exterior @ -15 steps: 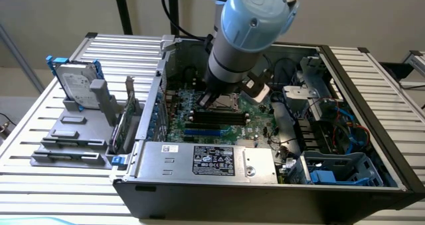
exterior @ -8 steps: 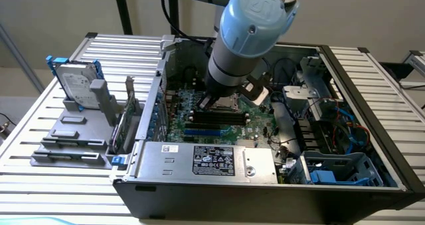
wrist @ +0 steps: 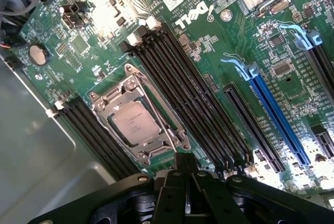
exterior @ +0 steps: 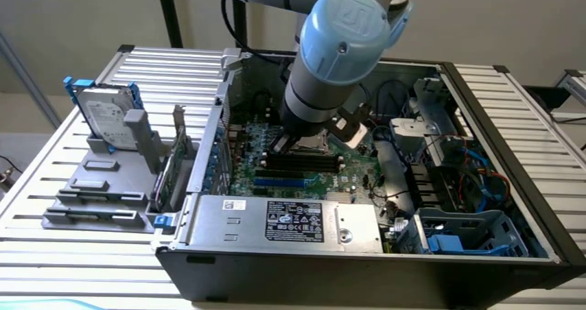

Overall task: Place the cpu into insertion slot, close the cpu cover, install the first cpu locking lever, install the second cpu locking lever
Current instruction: 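Install the second cpu locking lever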

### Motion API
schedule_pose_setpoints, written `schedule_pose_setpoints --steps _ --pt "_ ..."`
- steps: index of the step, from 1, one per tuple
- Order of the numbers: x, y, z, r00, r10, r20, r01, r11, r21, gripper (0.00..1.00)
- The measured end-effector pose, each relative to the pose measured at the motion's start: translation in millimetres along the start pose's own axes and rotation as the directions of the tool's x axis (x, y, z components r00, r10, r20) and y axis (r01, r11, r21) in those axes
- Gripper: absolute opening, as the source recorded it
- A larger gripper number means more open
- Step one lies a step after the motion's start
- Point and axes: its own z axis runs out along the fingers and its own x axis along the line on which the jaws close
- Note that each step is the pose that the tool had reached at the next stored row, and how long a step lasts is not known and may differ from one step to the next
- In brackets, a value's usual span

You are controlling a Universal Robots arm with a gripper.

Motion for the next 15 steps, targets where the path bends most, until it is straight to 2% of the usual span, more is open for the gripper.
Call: schedule_pose_setpoints --steps 7,15 --pt "-1.2 -3.2 7.4 1.0 -0.001 -0.0016 0.001 1.0 -0.0023 0.11" --pt "-0.8 -4.9 14.9 1.0 -0.005 -0.0057 0.005 0.9999 -0.0088 0.11"
